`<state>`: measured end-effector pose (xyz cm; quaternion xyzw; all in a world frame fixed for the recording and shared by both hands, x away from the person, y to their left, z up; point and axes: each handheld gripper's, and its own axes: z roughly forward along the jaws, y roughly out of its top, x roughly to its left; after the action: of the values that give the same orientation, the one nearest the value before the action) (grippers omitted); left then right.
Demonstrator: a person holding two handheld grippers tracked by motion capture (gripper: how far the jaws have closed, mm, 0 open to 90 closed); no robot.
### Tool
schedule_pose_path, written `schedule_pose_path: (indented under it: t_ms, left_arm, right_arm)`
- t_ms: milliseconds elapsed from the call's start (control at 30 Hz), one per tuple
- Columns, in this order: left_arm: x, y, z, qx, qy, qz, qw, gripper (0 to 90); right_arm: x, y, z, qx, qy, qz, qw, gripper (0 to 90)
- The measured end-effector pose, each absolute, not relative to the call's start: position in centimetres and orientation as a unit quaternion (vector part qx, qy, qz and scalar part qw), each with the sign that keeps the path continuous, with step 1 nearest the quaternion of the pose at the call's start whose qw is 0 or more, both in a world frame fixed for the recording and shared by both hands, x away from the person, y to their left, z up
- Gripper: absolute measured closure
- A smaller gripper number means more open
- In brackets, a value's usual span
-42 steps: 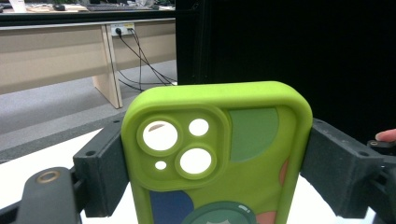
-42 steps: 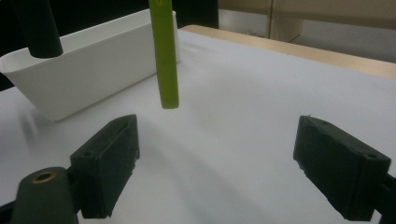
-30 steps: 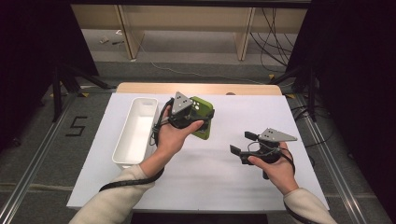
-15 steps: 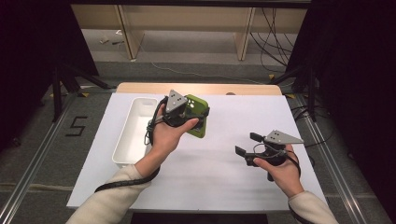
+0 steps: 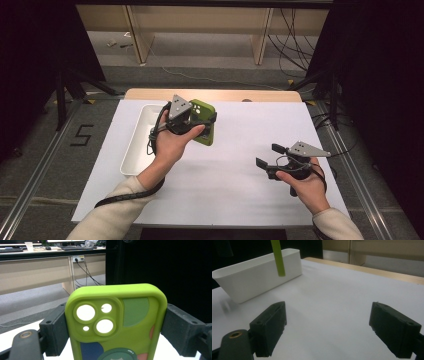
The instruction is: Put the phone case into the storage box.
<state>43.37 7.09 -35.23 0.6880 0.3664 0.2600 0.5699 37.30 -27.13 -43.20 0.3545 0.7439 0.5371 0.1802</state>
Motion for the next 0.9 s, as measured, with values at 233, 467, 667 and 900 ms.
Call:
schedule_pose_path:
  t_ms: [233, 467, 667, 900]
  left_arm:
    - [43.4, 7.8, -35.1, 0.685, 0.371, 0.264, 0.568, 16.3]
    - [43.5, 8.5, -35.0, 0.682, 0.375, 0.269, 0.568, 16.2]
    - [43.6, 9.1, -34.8, 0.678, 0.380, 0.272, 0.567, 16.3]
    - [43.6, 9.7, -34.5, 0.674, 0.384, 0.275, 0.568, 16.3]
  right_arm:
    - [37.2, -27.4, -43.2, 0.357, 0.741, 0.538, 0.182, 15.4]
    - [37.0, -27.7, -43.3, 0.361, 0.742, 0.535, 0.183, 15.4]
    - [36.9, -27.8, -43.3, 0.362, 0.740, 0.536, 0.183, 15.4]
    - [36.8, -28.0, -43.4, 0.363, 0.740, 0.535, 0.183, 15.4]
